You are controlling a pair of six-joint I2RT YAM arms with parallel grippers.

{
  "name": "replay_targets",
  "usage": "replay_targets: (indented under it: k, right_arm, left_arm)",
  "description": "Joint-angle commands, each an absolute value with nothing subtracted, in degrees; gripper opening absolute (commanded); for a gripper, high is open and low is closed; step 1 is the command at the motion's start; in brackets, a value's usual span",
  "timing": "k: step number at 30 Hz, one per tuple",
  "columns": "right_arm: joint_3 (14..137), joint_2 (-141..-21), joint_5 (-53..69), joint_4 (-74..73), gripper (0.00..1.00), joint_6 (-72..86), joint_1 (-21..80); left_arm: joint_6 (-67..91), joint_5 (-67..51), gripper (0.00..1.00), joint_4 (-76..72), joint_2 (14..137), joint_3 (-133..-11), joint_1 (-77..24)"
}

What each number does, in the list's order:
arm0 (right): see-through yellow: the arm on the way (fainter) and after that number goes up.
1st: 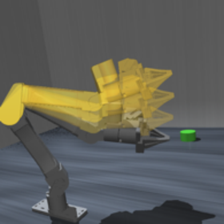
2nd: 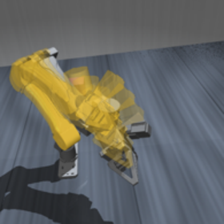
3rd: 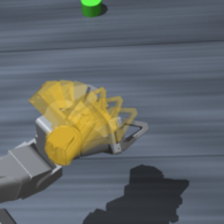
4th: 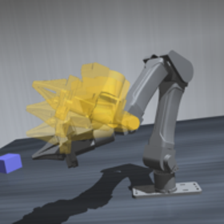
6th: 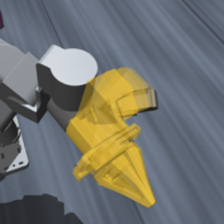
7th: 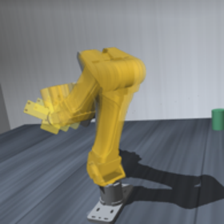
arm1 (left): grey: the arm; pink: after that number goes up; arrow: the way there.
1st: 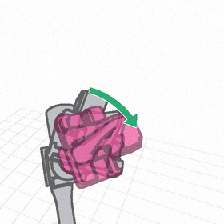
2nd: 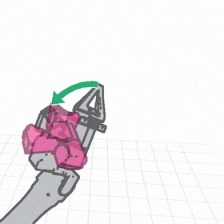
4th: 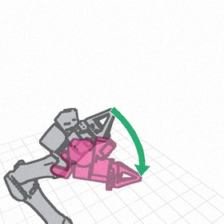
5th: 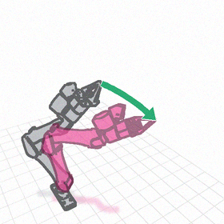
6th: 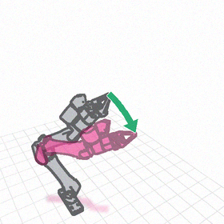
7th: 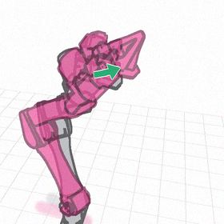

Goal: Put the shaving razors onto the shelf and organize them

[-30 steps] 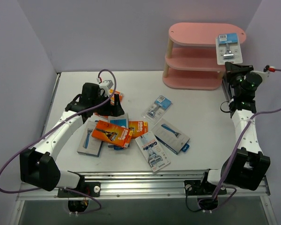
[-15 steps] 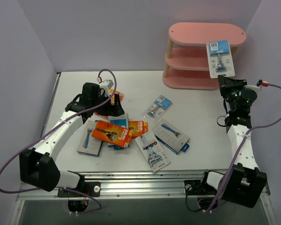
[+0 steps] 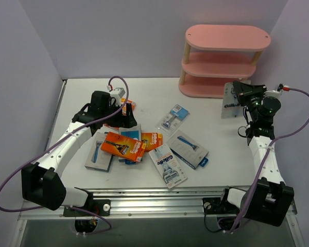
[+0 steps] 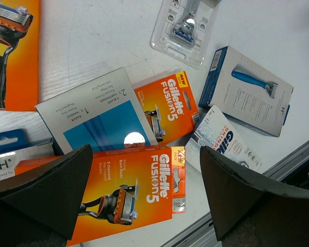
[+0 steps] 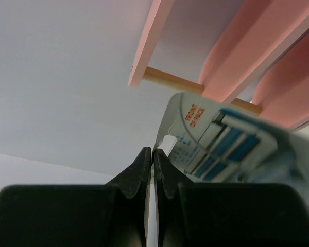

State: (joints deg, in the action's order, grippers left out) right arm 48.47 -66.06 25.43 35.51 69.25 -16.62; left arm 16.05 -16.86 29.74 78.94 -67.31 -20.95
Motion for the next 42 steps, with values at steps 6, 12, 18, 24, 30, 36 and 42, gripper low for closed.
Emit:
replay_targets:
  k: [6, 12, 18, 24, 30, 36, 42]
  right_arm:
    - [48.60, -68.38, 28.83, 44.38, 0.00, 69.96, -15.03]
    - [49.92, -71.89, 28.30, 46.76, 0.00, 70.93, -14.85]
    - [56.58, -78.57, 27.77, 48.08, 0.00, 70.66, -13.10]
    - [64.67, -83.93, 28.12, 47.11, 0.00, 69.44, -9.94]
    - [71.62, -89.64, 29.97, 44.74, 0.00, 68.03, -7.47]
    - [77.60, -95.00, 32.43, 45.53, 0.00, 67.15, -7.12]
    - [81.38, -97.90, 33.31, 46.58, 0.00, 67.15, -7.03]
  left_arm:
    - [15.21, -16.70, 0.94, 27.69, 78.75, -68.64, -21.27]
    - [15.12, -16.52, 0.94, 27.77, 78.75, -68.64, -21.27]
    - [14.94, -16.26, 0.94, 27.86, 79.10, -68.73, -21.27]
    - [14.85, -15.91, 0.94, 28.04, 79.19, -68.82, -21.27]
    - [14.85, -16.17, 0.94, 28.04, 79.28, -68.73, -21.27]
    - [14.85, -16.26, 0.94, 27.95, 79.37, -68.73, -21.27]
    - [14.85, -16.17, 0.94, 27.95, 79.54, -68.82, -21.27]
